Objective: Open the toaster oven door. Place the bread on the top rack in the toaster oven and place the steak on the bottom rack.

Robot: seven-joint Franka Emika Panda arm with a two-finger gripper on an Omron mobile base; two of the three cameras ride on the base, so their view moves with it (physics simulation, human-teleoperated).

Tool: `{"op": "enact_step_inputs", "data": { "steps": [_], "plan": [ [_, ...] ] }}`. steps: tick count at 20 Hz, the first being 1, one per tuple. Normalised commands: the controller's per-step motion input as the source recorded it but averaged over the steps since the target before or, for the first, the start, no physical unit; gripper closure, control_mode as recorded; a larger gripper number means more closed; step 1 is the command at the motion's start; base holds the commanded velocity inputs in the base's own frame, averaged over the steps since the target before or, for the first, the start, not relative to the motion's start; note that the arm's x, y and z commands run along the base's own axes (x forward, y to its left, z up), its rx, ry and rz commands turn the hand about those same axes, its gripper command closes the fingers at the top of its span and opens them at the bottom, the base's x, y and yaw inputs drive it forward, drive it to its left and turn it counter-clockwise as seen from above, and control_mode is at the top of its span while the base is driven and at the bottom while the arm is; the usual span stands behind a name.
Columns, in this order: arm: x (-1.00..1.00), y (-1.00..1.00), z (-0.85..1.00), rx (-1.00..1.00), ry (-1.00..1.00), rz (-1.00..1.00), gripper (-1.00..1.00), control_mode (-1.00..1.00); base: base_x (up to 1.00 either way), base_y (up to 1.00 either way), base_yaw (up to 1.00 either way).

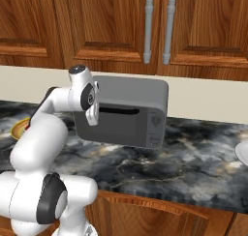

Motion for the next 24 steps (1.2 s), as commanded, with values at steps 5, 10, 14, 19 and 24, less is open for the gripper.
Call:
{"op": "enact_step_inputs", "data": {
  "steps": [5, 10, 14, 19, 24],
  "plan": [
    [-0.34, 0.35, -0.94, 0.00, 0.13, 0.00, -1.00, -1.00, 0.00, 0.00, 0.00],
    [-0.51, 0.37, -0.91, 0.00, 0.20, 0.00, -1.00, -1.00, 0.00, 0.00, 0.00],
    [-0.70, 0.43, -0.94, 0.00, 0.10, -0.03, -1.00, -1.00, 0.00, 0.00, 0.00],
    [-0.89, 0.45, -0.91, 0.00, 0.00, -0.13, -1.00, -1.00, 0.00, 0.00, 0.00],
    [-0.90, 0.46, -0.74, -0.02, 0.04, -0.20, -1.00, -1.00, 0.00, 0.00, 0.00]
  ]
}}
